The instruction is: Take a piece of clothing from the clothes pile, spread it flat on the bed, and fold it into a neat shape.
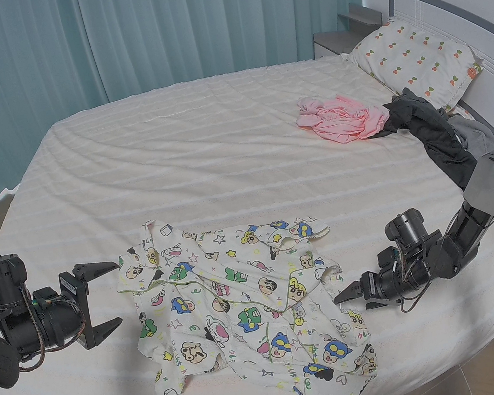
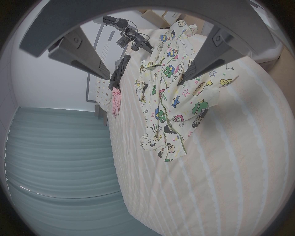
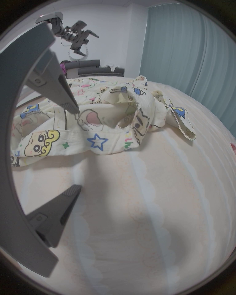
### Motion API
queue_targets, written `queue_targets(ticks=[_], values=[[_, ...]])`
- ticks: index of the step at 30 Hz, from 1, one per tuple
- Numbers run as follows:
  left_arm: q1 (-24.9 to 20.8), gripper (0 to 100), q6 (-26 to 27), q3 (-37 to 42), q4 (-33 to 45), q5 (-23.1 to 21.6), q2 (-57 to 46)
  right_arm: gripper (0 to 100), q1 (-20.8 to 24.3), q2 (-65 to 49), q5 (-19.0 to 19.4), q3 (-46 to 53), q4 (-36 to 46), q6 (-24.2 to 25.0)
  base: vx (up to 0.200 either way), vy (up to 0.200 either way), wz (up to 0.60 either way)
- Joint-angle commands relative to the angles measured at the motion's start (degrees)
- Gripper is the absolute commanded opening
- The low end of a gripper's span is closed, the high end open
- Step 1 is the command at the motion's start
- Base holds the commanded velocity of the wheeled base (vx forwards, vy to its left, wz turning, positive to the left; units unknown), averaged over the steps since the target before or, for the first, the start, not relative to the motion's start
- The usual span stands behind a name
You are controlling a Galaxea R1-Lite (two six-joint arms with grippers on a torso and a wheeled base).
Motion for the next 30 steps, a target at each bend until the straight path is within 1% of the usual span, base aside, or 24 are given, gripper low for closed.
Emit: queue_targets(ticks=[1, 4, 6, 7, 8, 10, 11, 17, 22, 30], values=[[0.0, 100, 0.0, 0.0, 0.0, 0.0, 0.2, 100, 2.0, 0.5, -2.5, -0.6, 0.4, 0.5, 0.000, 0.000, 0.00], [0.0, 100, 0.0, 0.0, 0.0, 0.0, 0.1, 100, 2.1, 0.3, -2.6, -0.9, 0.4, 1.6, 0.000, 0.000, 0.00], [0.0, 100, 0.0, 0.0, 0.0, 0.1, 0.1, 100, 2.4, 0.2, -2.7, -1.1, 0.4, 3.7, 0.000, 0.000, 0.00], [0.0, 100, 0.0, 0.0, 0.0, 0.1, 0.1, 100, 2.4, 0.2, -2.7, -1.2, 0.4, 3.7, 0.000, 0.000, 0.00], [0.0, 100, 0.0, 0.0, 0.0, 0.3, 0.2, 100, 2.8, 0.1, -2.8, -2.1, 0.9, 5.6, 0.000, 0.000, 0.00], [0.0, 100, 0.0, 0.0, 0.0, 0.8, 0.2, 100, 3.1, 0.2, -3.2, -2.5, 1.0, 6.7, 0.000, 0.000, 0.00], [-0.1, 100, 0.0, 0.0, 0.0, 1.0, 0.2, 0, 3.2, 0.2, -3.6, -2.5, 1.0, 6.7, 0.000, 0.000, 0.00], [-0.1, 100, 0.0, -0.1, 0.0, 1.6, 0.2, 0, 3.2, -0.1, -3.9, -2.5, 2.1, 6.6, 0.000, 0.000, 0.00], [-0.1, 100, 0.0, -0.1, 0.0, 1.6, 0.2, 0, 3.0, -0.8, -3.8, -3.9, 6.8, 7.0, 0.000, 0.000, 0.00], [-0.1, 100, 0.0, -0.1, 0.0, 1.6, 0.1, 0, 2.6, -1.8, -3.3, -3.2, 6.5, 7.6, 0.000, 0.000, 0.00]])
